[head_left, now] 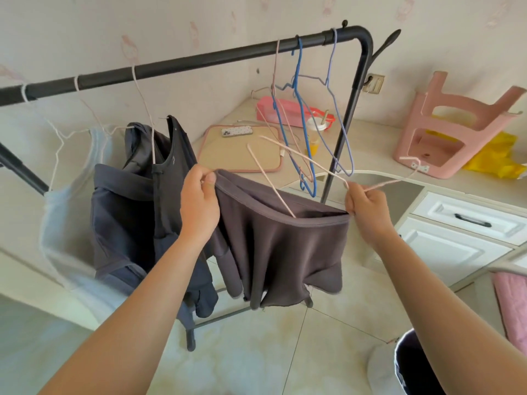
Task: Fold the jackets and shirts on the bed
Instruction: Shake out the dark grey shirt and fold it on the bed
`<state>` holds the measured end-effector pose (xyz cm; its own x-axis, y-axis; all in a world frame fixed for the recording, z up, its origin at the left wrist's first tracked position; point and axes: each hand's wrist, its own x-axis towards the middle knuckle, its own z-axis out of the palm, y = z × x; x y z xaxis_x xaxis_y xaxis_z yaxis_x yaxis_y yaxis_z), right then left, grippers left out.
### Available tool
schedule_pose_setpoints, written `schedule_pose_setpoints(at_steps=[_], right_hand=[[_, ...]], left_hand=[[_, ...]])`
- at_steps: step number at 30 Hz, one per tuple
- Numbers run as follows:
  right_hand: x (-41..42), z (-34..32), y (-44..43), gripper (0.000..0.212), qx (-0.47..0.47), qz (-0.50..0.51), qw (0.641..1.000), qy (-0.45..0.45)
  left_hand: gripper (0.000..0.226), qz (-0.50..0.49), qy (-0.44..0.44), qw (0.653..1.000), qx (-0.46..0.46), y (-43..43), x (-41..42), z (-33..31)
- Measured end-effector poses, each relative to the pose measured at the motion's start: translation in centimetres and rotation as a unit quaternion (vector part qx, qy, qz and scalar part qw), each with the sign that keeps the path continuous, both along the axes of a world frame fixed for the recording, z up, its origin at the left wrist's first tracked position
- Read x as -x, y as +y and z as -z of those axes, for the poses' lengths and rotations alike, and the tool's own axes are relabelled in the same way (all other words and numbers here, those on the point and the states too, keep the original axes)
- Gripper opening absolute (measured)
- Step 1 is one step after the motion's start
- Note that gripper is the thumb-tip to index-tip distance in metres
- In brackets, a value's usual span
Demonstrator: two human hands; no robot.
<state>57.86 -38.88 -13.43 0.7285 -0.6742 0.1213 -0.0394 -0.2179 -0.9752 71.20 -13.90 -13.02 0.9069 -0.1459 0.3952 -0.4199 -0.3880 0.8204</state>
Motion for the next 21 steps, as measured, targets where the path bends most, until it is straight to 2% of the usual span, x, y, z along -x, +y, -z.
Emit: schedule_pose_setpoints(at_steps=[4,7,9,12,16,21], right_hand=[[-2.8,-1.1,1.9,0.056,-0.052,-0.076,0.996,-0.021],[-4.8,-2.5,3.3,0.056,-0.045,-0.11,0.992,-0.049],[-5.8,-3.9,4.2,0.056,-0.021,-0.119,0.989,-0.08],[-6.7,-6.0,5.2,0.054,0.074,-0.103,0.986,-0.107],[-8.2,-6.4,7.2,0.037,0.183,-0.095,0.977,-0.051],[-11.9,-4.6,8.1,0.024,0.216,-0.086,0.971,0.062]], left_hand=[[0.021,0.075,-0.023,0.996,-0.036,-0.9,0.5,-0.6],[0.021,0.117,-0.013,0.991,-0.069,-1.6,0.2,-0.4],[0.021,0.116,0.004,0.99,-0.079,-1.5,-0.2,0.2],[0.021,0.08,0.009,0.994,-0.07,-1.0,-0.7,0.9],[0.021,0.022,0.025,0.999,-0.026,0.4,-1.2,1.2],[0.021,0.028,0.042,0.999,-0.013,1.6,-2.1,1.3]])
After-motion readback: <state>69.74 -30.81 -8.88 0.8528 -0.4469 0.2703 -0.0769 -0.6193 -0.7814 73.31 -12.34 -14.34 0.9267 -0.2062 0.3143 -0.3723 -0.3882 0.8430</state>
